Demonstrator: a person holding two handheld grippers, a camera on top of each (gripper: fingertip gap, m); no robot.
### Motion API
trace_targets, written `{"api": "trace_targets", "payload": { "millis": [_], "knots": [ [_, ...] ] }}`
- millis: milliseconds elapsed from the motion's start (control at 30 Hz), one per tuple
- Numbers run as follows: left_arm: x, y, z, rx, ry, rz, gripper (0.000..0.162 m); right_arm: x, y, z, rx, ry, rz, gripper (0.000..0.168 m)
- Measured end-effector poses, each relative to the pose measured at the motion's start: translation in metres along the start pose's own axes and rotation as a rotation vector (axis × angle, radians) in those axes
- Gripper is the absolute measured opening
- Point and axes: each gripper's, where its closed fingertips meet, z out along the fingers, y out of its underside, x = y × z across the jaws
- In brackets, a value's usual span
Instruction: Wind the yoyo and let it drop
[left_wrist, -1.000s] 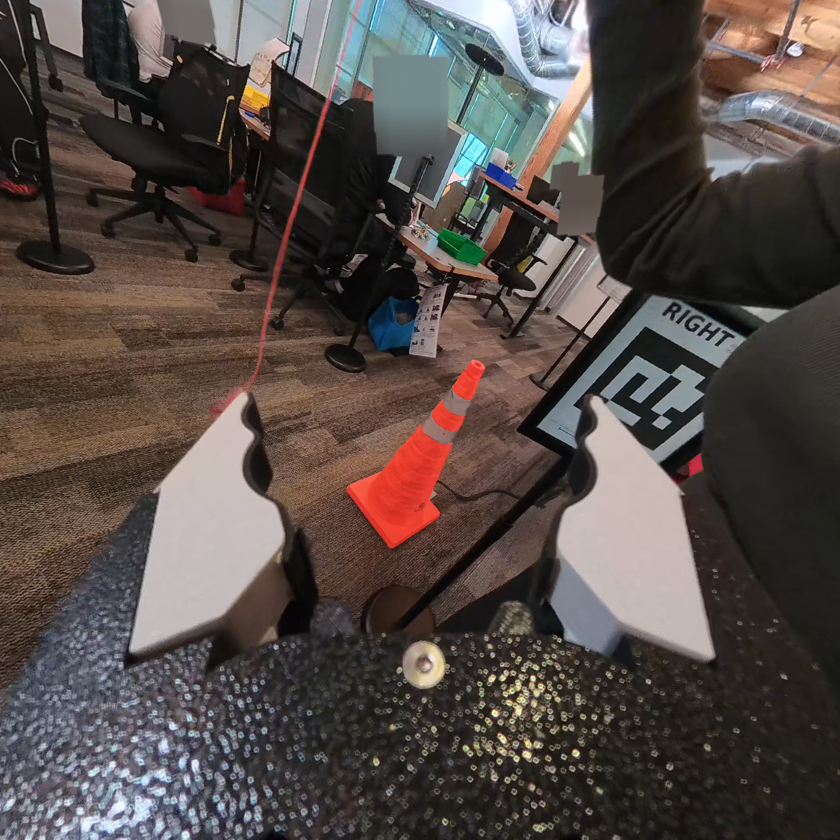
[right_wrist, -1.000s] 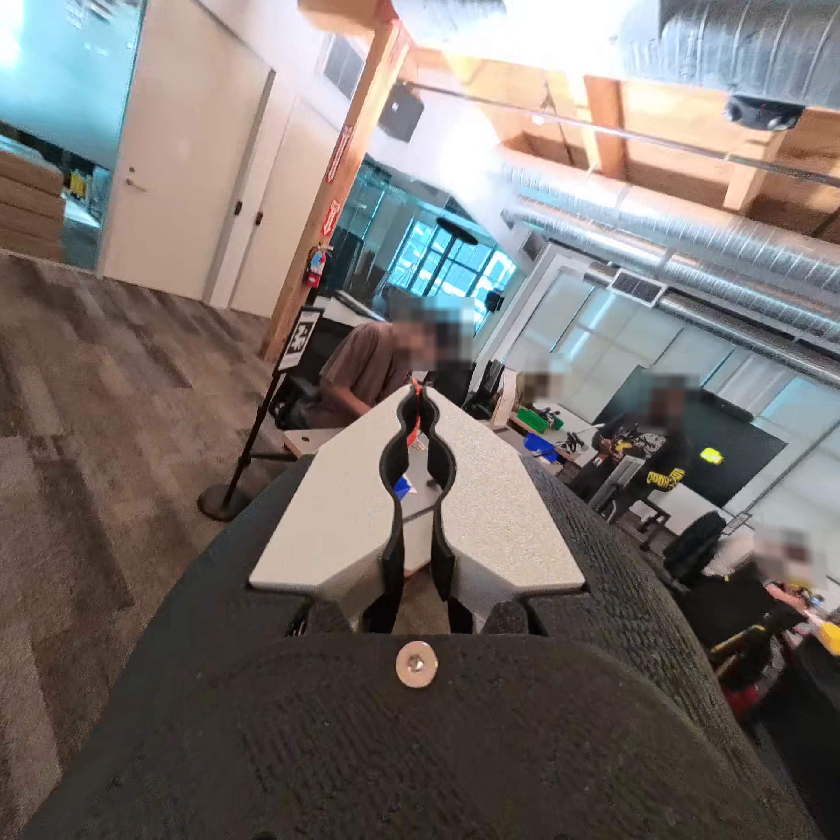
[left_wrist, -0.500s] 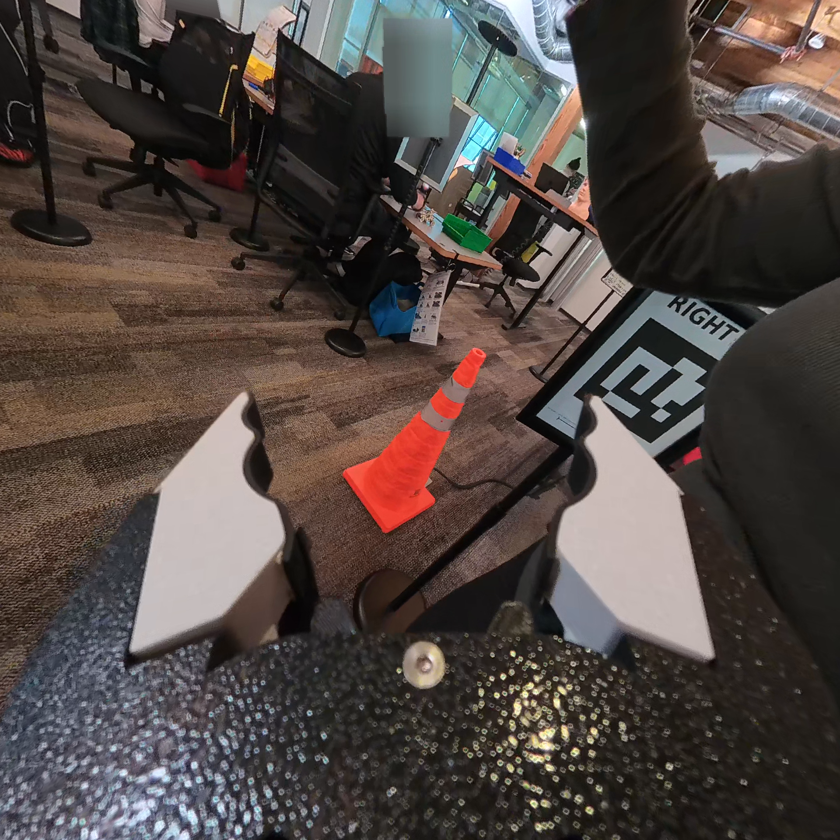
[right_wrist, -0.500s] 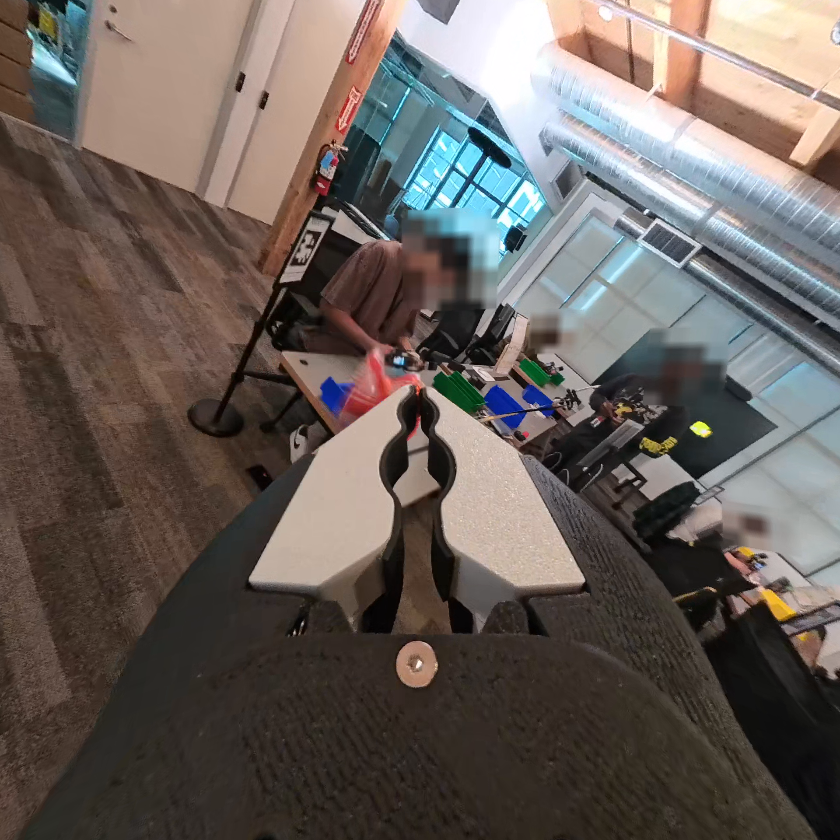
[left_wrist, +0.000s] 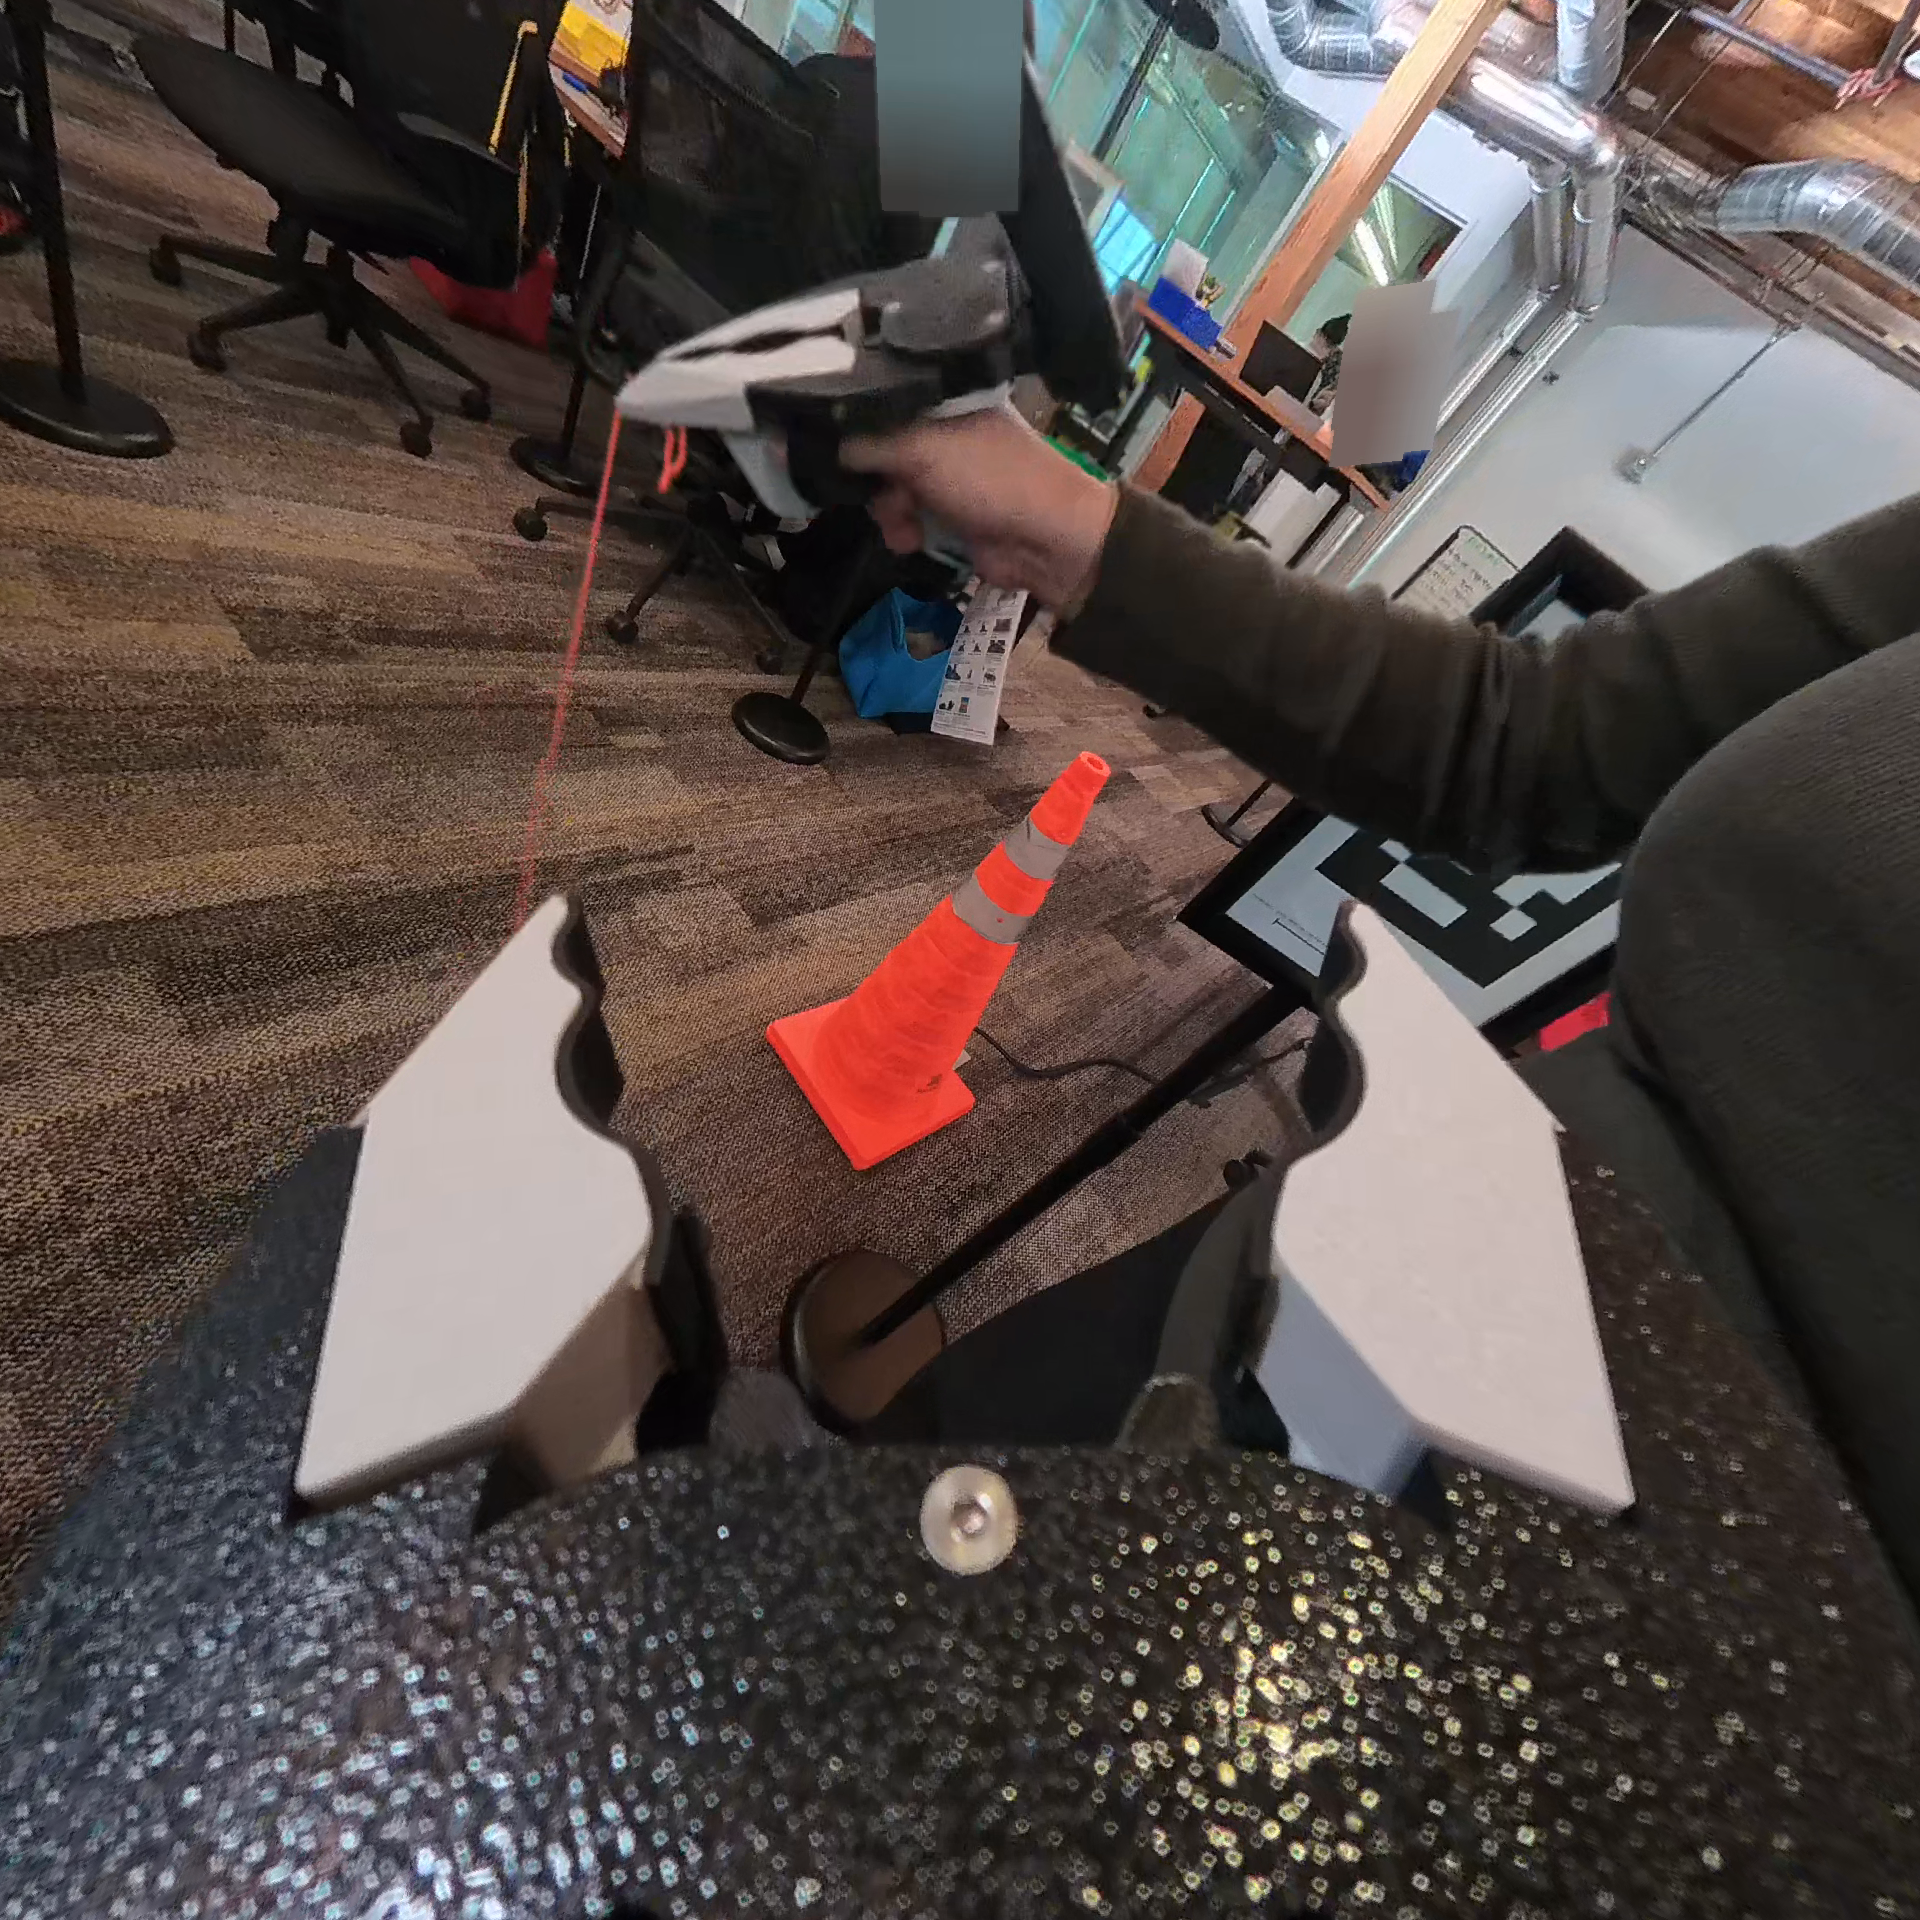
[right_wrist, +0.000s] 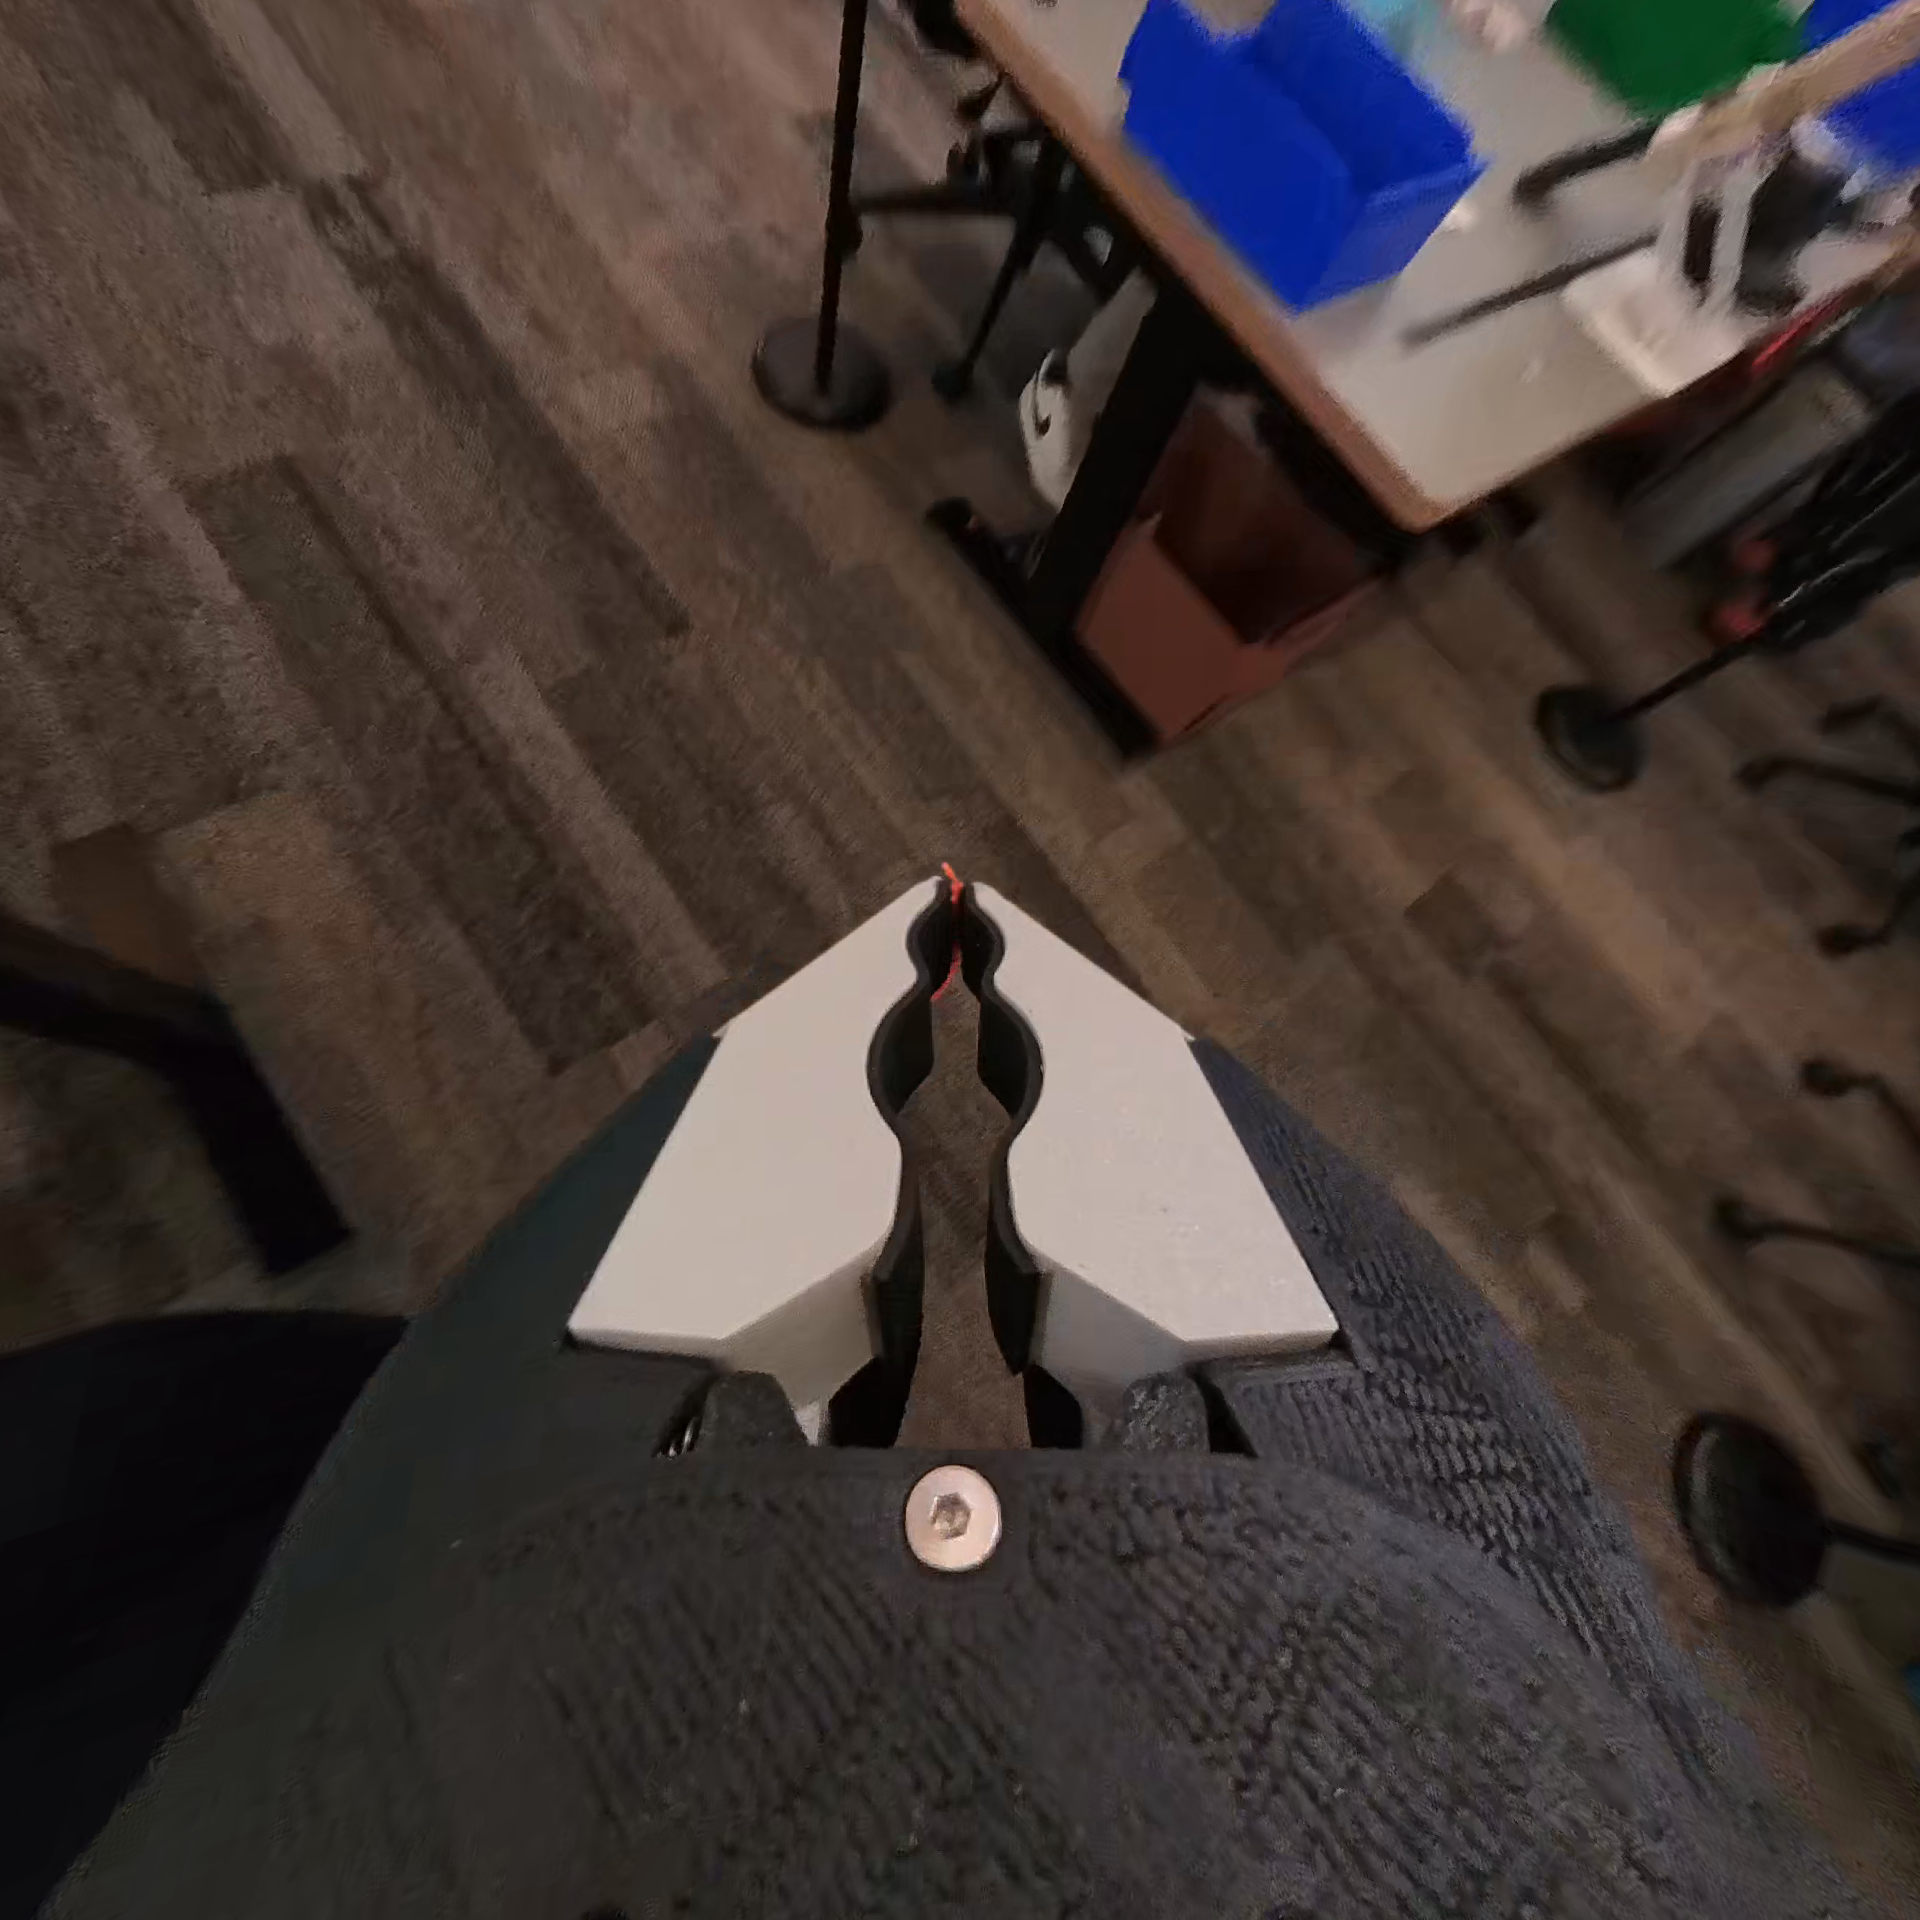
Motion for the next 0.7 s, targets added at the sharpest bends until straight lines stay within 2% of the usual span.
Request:
{"api": "trace_targets", "payload": {
  "millis": [67,100,167,200,267,333,367,467,700],
  "knots": [
    [-0.002,0.002,0.001,-0.004,0.001,-0.004,0.133,-0.003,-0.002,-0.003,-0.002,-0.022,0.011,0.000],
    [-0.001,0.002,0.002,-0.006,0.003,-0.006,0.134,0.002,-0.016,-0.011,0.018,-0.023,-0.004,0.000],
    [-0.001,0.002,0.004,-0.011,0.009,-0.007,0.134,0.025,-0.079,-0.048,0.150,0.020,-0.036,0.000],
    [0.000,0.002,0.005,-0.015,0.012,-0.007,0.134,0.042,-0.126,-0.084,0.265,0.066,-0.054,0.000],
    [0.000,0.004,0.006,-0.020,0.016,-0.002,0.134,0.074,-0.224,-0.186,0.596,0.225,-0.107,0.000],
    [0.002,0.003,0.011,-0.021,0.029,-0.005,0.134,0.086,-0.276,-0.265,0.759,0.319,-0.165,0.000],
    [0.004,0.002,0.013,-0.019,0.038,-0.006,0.134,0.086,-0.289,-0.286,0.791,0.326,-0.185,0.000],
    [0.006,0.003,0.019,-0.033,0.055,0.009,0.134,0.086,-0.298,-0.296,0.765,0.343,-0.253,0.000],
    [0.009,0.000,0.021,-0.041,0.061,0.013,0.134,0.086,-0.297,-0.260,0.674,0.342,-0.296,0.000]
  ]
}}
